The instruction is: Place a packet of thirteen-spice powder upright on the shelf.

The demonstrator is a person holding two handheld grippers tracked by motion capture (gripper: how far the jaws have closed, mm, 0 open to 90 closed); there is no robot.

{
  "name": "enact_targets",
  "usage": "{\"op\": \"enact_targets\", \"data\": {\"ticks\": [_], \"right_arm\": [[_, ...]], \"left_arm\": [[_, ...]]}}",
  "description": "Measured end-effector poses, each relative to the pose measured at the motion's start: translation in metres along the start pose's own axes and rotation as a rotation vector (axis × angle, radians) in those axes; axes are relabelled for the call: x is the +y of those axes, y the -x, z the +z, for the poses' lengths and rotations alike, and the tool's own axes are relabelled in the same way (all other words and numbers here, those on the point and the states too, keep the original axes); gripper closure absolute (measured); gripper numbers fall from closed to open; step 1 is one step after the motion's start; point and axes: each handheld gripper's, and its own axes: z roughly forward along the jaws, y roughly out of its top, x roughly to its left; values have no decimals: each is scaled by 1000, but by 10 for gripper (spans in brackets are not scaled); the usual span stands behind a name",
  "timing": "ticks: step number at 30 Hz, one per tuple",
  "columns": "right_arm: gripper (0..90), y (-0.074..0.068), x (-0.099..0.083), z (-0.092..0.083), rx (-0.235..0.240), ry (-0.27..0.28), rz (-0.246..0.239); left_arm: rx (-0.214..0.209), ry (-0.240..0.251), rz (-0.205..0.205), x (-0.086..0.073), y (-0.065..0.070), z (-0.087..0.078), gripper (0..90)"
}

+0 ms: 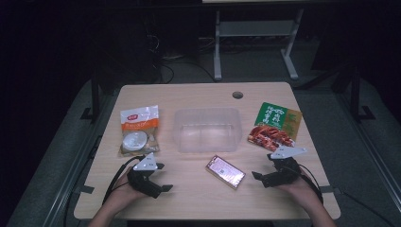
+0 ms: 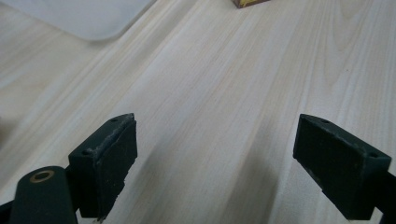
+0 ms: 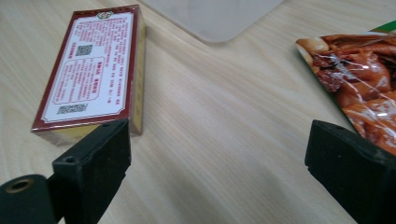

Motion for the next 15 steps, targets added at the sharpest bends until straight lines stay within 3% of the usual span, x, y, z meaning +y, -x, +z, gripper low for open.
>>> {"op": "enact_targets", "data": {"ticks": [8, 10, 15], "right_arm": [[67, -3, 1, -1, 4, 20, -6], [137, -2, 1, -2, 7, 21, 3], [201, 0, 5, -4, 7, 22, 26]], "left_arm": [[2, 9, 12, 1, 2, -2, 132], [-1, 10, 10, 1, 2, -2, 132], [-6, 15, 2, 1, 1, -2, 134]]}}
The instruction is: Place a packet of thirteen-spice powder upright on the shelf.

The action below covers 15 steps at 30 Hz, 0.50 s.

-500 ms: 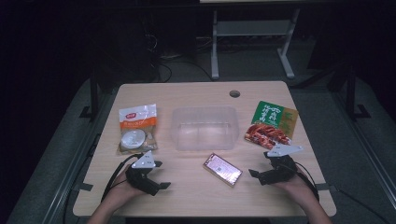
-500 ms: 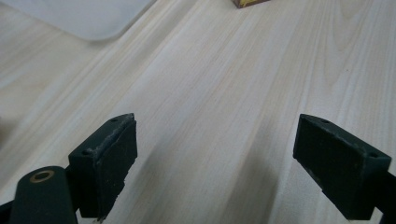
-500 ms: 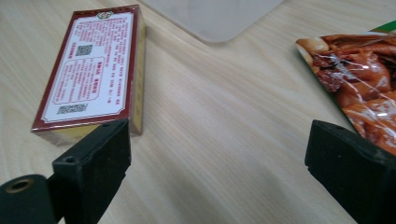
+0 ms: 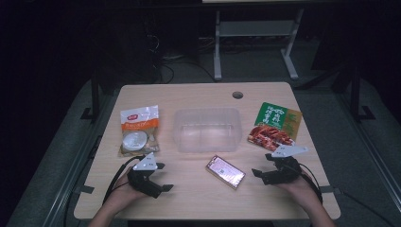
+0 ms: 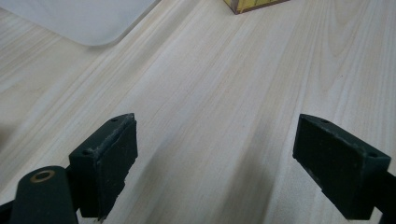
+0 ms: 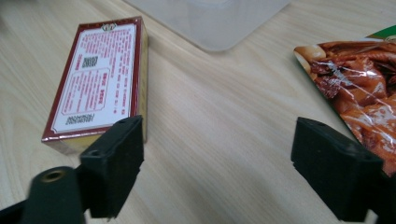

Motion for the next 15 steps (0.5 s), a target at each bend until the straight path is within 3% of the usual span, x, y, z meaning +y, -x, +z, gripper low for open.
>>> {"op": "enact_targets", "data": {"ticks": [4, 8, 15], "right_arm": [[363, -2, 7, -2, 10, 17, 8], [600, -5, 16, -1, 35, 27, 4], [894, -9, 31, 13, 75, -13, -59]], "left_arm": [[-1, 2, -3, 0, 1, 0, 134], [-3, 21, -6, 1, 2, -1, 136], [-21, 6, 5, 1, 5, 1, 137]]}}
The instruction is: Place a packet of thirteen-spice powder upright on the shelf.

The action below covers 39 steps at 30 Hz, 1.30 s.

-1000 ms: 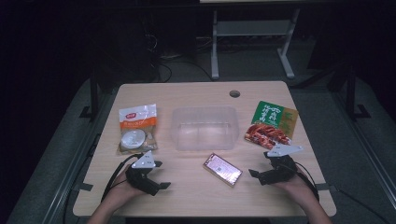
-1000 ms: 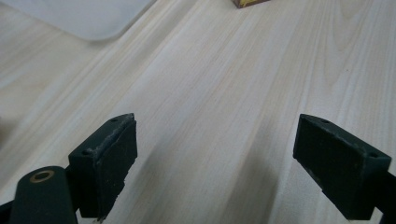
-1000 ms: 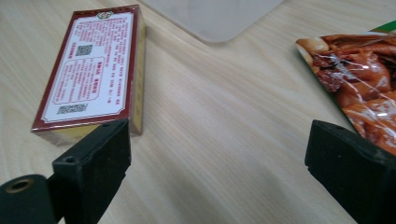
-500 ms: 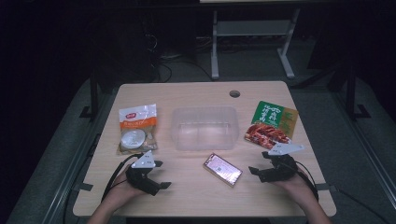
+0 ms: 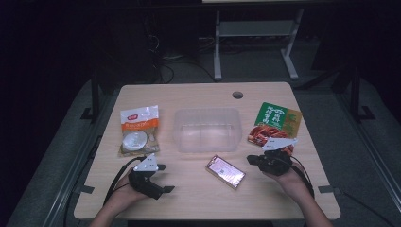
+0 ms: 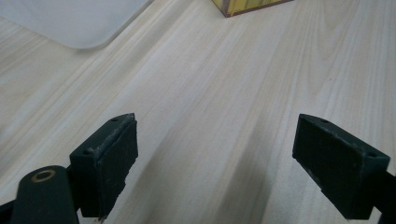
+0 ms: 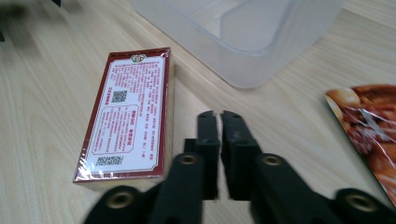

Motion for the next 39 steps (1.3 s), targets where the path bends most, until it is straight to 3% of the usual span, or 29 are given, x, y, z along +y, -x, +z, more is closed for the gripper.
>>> {"op": "enact_targets", "data": {"ticks": [8, 24, 31, 33, 39], "right_arm": [[897, -3, 15, 13, 55, 6, -41], [897, -19, 43, 80, 104, -103, -129], [897, -31, 45, 85, 170, -111, -166], [897, -34, 45, 86, 210, -109, -169], [897, -42, 47, 88, 274, -115, -226]], "left_arm": [[-6, -6, -4, 0, 2, 0, 137], [-20, -5, 9, 0, 4, -1, 137], [-31, -4, 6, 0, 6, 1, 137], [-34, -6, 9, 0, 6, 1, 137], [-41, -7, 8, 0, 6, 1, 137]]}}
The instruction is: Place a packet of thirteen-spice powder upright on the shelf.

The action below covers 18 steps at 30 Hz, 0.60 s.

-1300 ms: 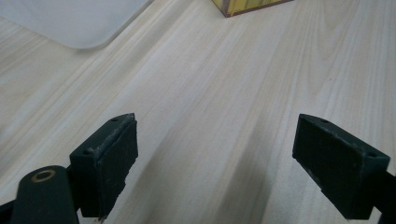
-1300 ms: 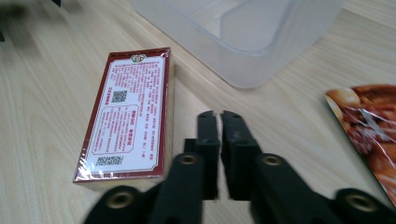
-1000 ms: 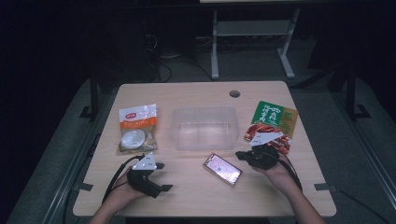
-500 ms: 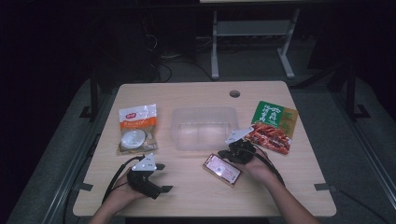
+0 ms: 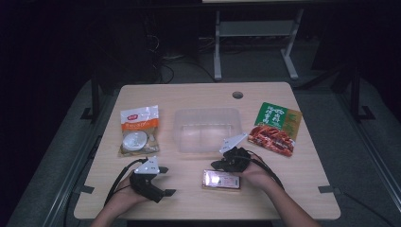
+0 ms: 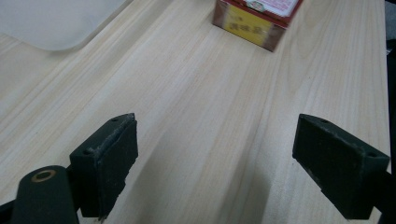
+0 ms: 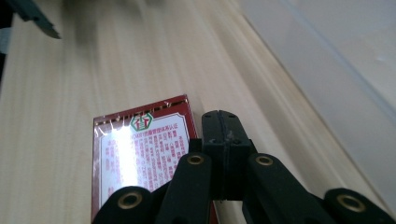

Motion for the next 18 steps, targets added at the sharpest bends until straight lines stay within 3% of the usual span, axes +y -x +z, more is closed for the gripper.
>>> {"op": "enact_targets", "data": {"ticks": [3, 7, 11, 18], "right_arm": [[888, -2, 2, -4, -15, -1, -15], [806, 2, -1, -23, -28, 35, -14], [665, 0, -11, -36, -33, 29, -30], [486, -9, -28, -58, 13, 12, -21]], "left_arm": [[1, 2, 5, 0, 0, -1, 137], [1, 7, 2, -1, 0, -2, 137], [-1, 6, 4, 0, -1, -1, 137], [-10, 5, 9, -1, 0, -1, 137]]}}
